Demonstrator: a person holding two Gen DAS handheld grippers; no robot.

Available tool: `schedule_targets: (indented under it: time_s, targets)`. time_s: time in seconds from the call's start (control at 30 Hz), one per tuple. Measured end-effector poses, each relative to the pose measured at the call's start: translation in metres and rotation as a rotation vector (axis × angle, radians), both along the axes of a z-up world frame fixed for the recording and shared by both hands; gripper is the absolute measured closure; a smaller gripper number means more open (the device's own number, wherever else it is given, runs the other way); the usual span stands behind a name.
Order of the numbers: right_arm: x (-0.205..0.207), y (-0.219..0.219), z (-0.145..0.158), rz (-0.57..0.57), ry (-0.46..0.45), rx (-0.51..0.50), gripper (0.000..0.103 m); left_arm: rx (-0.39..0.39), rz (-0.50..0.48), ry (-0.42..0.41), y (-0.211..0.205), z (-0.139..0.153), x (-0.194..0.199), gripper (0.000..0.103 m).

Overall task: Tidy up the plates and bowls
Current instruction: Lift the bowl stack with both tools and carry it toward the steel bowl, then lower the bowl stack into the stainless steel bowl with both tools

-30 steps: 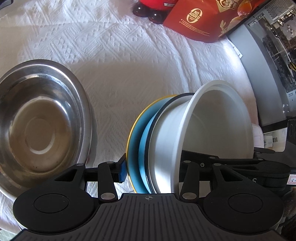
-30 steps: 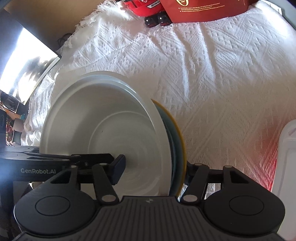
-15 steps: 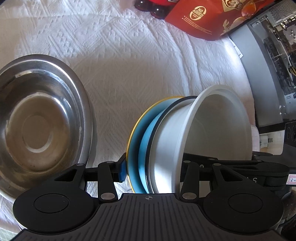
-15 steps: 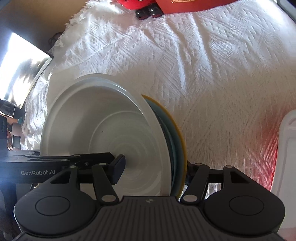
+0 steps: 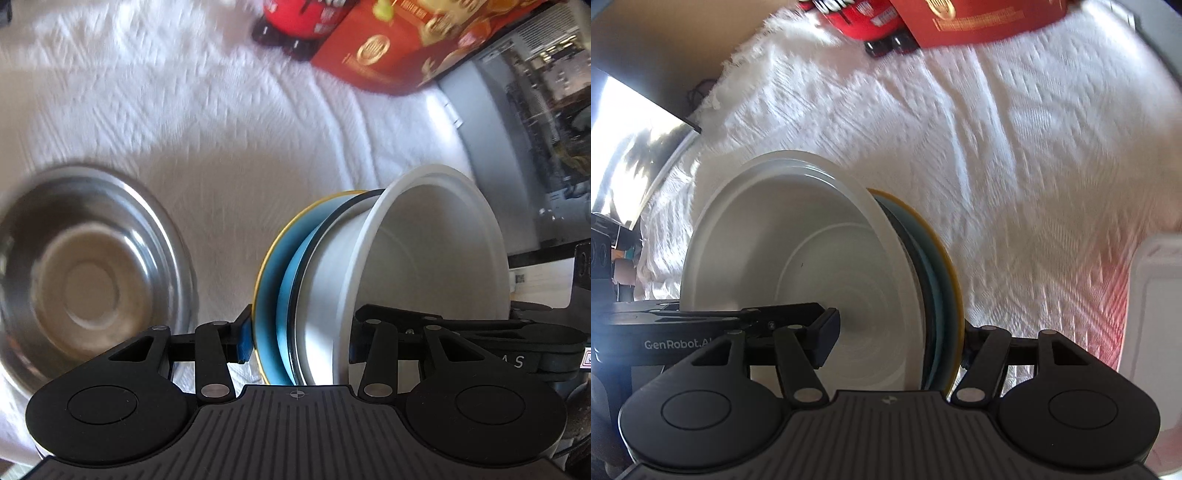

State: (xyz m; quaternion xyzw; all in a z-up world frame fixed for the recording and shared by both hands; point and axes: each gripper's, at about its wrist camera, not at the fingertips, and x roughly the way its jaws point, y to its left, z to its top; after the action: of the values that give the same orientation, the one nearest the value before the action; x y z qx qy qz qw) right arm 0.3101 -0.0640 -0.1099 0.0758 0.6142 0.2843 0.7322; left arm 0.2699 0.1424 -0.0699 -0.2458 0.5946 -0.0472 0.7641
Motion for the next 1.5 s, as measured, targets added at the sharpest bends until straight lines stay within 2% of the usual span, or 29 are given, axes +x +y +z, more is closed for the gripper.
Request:
schedule_targets:
  time_s: [0.2, 0.37, 0.43, 0.53, 0.63, 0.73, 0.9, 0.97, 1.13, 1.2, 1.33, 1.43, 1.5]
  targets:
    - [-0.006, 0.033, 0.053, 0.027, -0.095, 0.022, 0.038, 0.047, 0.006, -0.113, 0.039, 0.054, -0.010, 0.056]
    - [-0.019, 0.089, 0.080, 0.107, -0.145, 0.042, 0.037, 0.080, 0.080, -0.146, 0.088, 0.068, -0.045, 0.056]
    - [-0.025, 0.115, 0.080, 0.152, -0.144, 0.046, 0.037, 0.087, 0.116, -0.132, 0.108, 0.063, -0.061, 0.056]
    - [-0.029, 0.152, 0.068, 0.207, -0.095, 0.052, 0.037, 0.091, 0.169, -0.082, 0.135, 0.047, -0.077, 0.056]
    - [-0.029, 0.183, 0.043, 0.250, -0.026, 0.040, 0.037, 0.078, 0.192, -0.025, 0.156, 0.018, -0.083, 0.057]
    - [-0.026, 0.203, 0.015, 0.268, 0.036, 0.003, 0.037, 0.032, 0.219, 0.031, 0.168, -0.012, -0.084, 0.057]
    - [-0.023, 0.214, -0.016, 0.262, 0.089, -0.064, 0.036, -0.001, 0.236, 0.038, 0.177, -0.032, -0.086, 0.059]
    - [-0.024, 0.215, -0.013, 0.265, 0.070, -0.071, 0.036, 0.024, 0.231, 0.033, 0.178, -0.030, -0.088, 0.066]
    - [-0.021, 0.211, -0.012, 0.234, 0.065, -0.089, 0.037, 0.050, 0.216, 0.010, 0.180, -0.019, -0.089, 0.070]
    - [-0.019, 0.210, -0.010, 0.226, 0.064, -0.096, 0.037, 0.044, 0.208, -0.031, 0.182, -0.012, -0.088, 0.079]
    - [-0.022, 0.209, 0.009, 0.229, -0.022, -0.122, 0.037, 0.050, 0.203, -0.117, 0.188, 0.013, -0.091, 0.081]
    - [-0.026, 0.206, 0.024, 0.216, -0.098, -0.151, 0.037, -0.021, 0.191, -0.148, 0.192, 0.021, -0.093, 0.081]
    - [-0.031, 0.203, 0.033, 0.202, -0.153, -0.167, 0.037, -0.038, 0.186, -0.150, 0.192, 0.021, -0.093, 0.080]
